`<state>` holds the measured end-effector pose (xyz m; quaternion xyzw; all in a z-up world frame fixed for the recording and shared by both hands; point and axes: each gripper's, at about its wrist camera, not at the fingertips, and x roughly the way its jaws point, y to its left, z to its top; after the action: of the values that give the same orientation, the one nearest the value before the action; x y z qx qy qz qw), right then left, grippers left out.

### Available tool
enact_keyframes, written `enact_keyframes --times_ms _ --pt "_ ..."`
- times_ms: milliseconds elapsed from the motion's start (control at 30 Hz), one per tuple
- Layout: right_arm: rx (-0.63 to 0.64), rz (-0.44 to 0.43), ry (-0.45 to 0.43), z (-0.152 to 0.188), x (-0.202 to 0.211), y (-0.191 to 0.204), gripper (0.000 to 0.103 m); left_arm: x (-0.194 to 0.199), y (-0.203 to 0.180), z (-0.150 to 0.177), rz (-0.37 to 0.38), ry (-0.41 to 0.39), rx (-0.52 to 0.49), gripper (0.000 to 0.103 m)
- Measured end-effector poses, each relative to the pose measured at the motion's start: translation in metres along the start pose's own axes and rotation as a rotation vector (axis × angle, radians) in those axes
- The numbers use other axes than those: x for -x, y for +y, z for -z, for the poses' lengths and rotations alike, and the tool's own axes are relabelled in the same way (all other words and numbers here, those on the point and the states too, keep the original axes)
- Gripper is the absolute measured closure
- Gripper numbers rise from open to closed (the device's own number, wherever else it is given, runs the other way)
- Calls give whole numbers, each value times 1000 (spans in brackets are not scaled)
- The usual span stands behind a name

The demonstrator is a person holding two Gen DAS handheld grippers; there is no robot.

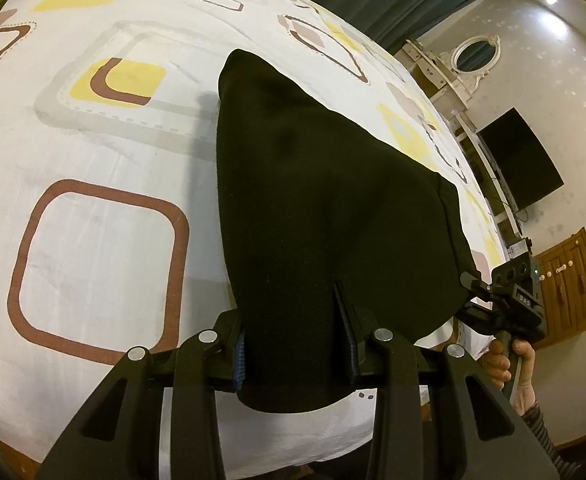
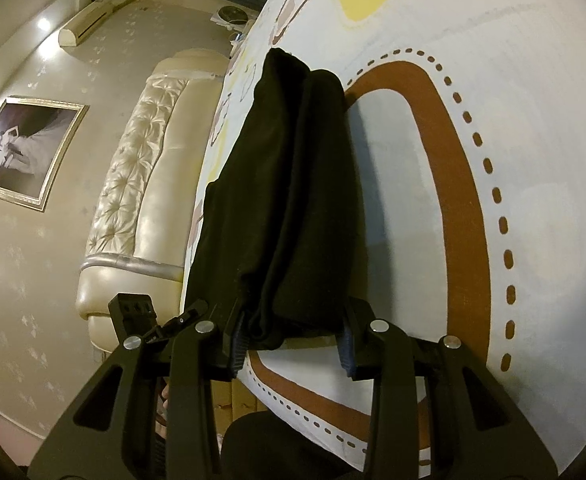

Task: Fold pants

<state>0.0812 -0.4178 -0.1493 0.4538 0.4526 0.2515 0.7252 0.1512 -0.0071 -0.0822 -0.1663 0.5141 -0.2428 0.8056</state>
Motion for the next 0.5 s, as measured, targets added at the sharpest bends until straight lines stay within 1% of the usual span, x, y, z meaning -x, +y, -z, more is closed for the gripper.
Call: enact_keyframes --times_ms 133,500 --pt "4 -1 -4 2 2 2 68 -2 -1 -1 -1 3 5 66" --pt "-12 -15 -5 6 1 2 68 -5 6 9 16 -9 7 65"
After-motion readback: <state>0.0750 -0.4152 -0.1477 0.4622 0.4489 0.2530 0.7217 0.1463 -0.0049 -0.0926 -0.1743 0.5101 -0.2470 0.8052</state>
